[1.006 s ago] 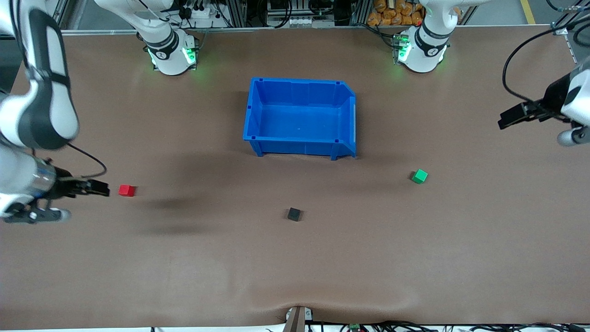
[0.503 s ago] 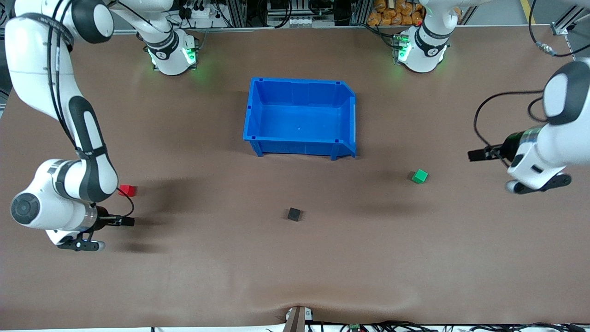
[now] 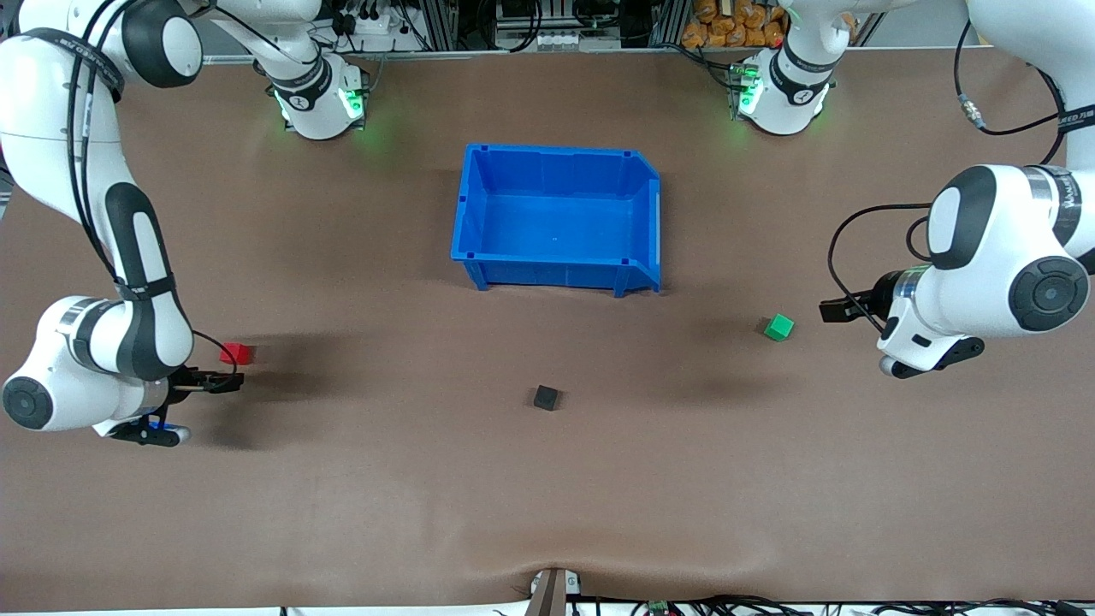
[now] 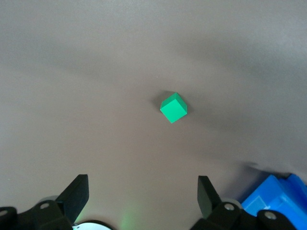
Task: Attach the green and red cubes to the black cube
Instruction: 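Reach the right gripper to the red cube while the left gripper reaches the green cube, then close the right gripper on the red cube and lift it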
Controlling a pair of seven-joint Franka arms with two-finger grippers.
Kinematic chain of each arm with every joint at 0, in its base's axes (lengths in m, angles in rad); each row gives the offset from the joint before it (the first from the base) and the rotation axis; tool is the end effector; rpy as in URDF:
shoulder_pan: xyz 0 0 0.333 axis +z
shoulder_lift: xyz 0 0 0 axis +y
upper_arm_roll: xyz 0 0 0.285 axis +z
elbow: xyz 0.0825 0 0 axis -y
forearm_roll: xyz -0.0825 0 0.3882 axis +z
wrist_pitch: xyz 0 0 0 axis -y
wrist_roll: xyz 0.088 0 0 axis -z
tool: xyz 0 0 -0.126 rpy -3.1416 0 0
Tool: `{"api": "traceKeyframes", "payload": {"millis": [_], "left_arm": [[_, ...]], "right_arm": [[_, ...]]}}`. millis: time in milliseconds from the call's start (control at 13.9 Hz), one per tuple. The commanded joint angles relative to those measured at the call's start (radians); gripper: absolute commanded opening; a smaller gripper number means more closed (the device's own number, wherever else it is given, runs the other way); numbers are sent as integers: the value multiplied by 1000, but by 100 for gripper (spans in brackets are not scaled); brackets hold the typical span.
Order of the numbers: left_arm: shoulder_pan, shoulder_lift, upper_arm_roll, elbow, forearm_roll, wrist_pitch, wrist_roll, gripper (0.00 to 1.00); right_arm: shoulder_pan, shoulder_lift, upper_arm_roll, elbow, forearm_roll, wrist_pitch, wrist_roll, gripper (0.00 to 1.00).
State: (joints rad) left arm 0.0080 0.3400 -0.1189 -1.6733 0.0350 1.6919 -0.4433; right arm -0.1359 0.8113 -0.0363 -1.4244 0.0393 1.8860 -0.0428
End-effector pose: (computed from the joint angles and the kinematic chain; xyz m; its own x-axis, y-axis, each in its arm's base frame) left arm 0.5998 -0.0585 0.3364 0.9024 0.3218 -0.2865 0.2970 -0.9464 -0.1273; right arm 0.6508 -0.1069 0.1465 0.9309 -0.1292 -0.3415 -0.1444 -0.9893 -0.0192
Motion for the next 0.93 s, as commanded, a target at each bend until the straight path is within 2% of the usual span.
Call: {"api": "traceKeyframes", "payload": {"millis": [0,144,215,359,431,575,646,862], "left_arm": [[12,-22,-1,-98,5,105,-66,100],[12,-21,-2,-144,0,172,-151,100],[10,-16,-2,-154,-1,190,-207,100],[12,7,-2,-155,-3,213,-288,100],[15,20,-2,-155,-19,227,-305,100],[44,37,-2,-166,-62,259,-310,100],[52,39,-2,-175,-81,276,-311,100],[63,39,-1,-218,-92,323,-351,100]], "right_arm": [[-13,22,12,5,11,-11,20,67],[-10,23,12,5,17,-94,47,31],[-7,22,12,7,19,-99,53,23],[-5,23,12,5,16,-99,60,14],[-8,23,12,7,10,-99,57,0],[-7,22,15,18,20,-104,70,0],[-5,22,15,40,48,-111,137,0],[53,17,35,90,212,-133,405,0]]}}
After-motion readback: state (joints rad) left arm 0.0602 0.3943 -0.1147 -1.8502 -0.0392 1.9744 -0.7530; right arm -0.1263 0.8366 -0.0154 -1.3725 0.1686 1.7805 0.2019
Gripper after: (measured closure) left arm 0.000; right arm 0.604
